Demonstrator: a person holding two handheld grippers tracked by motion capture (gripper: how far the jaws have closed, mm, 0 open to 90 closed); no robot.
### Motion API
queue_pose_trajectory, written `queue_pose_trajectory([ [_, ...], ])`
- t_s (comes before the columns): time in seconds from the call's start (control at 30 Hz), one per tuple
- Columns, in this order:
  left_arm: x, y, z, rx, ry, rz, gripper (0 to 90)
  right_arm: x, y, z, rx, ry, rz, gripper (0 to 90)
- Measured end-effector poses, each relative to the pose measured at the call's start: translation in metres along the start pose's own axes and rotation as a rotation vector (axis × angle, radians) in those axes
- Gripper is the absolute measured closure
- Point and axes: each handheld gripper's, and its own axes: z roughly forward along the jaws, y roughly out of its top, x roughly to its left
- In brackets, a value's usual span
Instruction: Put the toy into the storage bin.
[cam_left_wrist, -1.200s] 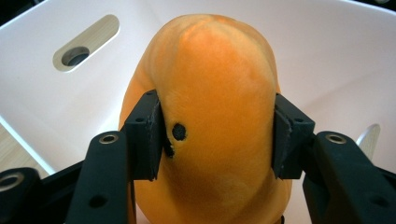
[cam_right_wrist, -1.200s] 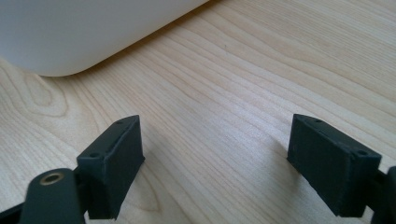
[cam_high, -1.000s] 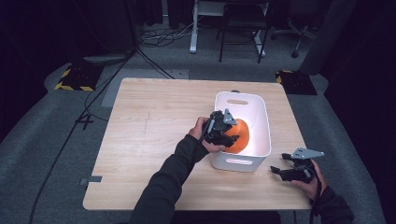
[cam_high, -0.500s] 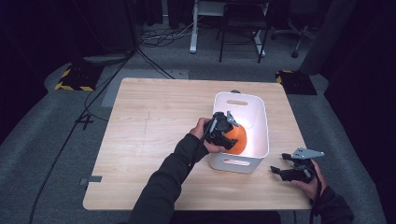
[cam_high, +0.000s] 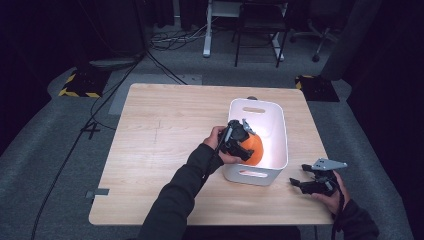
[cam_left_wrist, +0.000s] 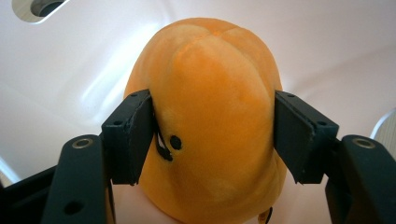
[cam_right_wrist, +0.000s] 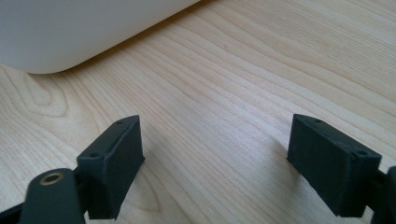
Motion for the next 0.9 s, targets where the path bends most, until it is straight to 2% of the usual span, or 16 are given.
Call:
queue_pose_trajectory([
  [0.1,0.000,0.000,0.000,-0.012,0.008,-0.009,32.4,0.000,0.000,0.000,0.000,0.000,0.000,18.2],
  [0.17,-0.001,-0.001,-0.002,-0.014,0.004,-0.041,30.8,0.000,0.000,0.000,0.000,0.000,0.000,18.2],
  [0.23,0.001,-0.001,-0.002,-0.024,-0.005,-0.017,30.5,0.000,0.000,0.000,0.000,0.000,0.000,18.2],
  [0.3,0.000,-0.001,-0.002,-0.032,0.004,-0.015,30.5,0.000,0.000,0.000,0.000,0.000,0.000,18.2],
  [0.57,0.000,0.000,-0.005,-0.075,0.002,-0.024,28.3,0.000,0.000,0.000,0.000,0.000,0.000,18.2],
  [0.67,-0.001,-0.001,-0.009,-0.099,0.010,-0.049,27.0,0.000,0.000,0.000,0.000,0.000,-0.001,18.2],
  [0.77,0.000,-0.001,-0.009,-0.113,0.005,-0.044,26.6,0.000,0.000,0.000,0.000,0.000,0.000,18.2],
  [0.9,-0.001,0.000,-0.013,-0.155,0.024,-0.052,25.7,0.000,0.000,0.000,0.000,0.000,0.000,18.2],
])
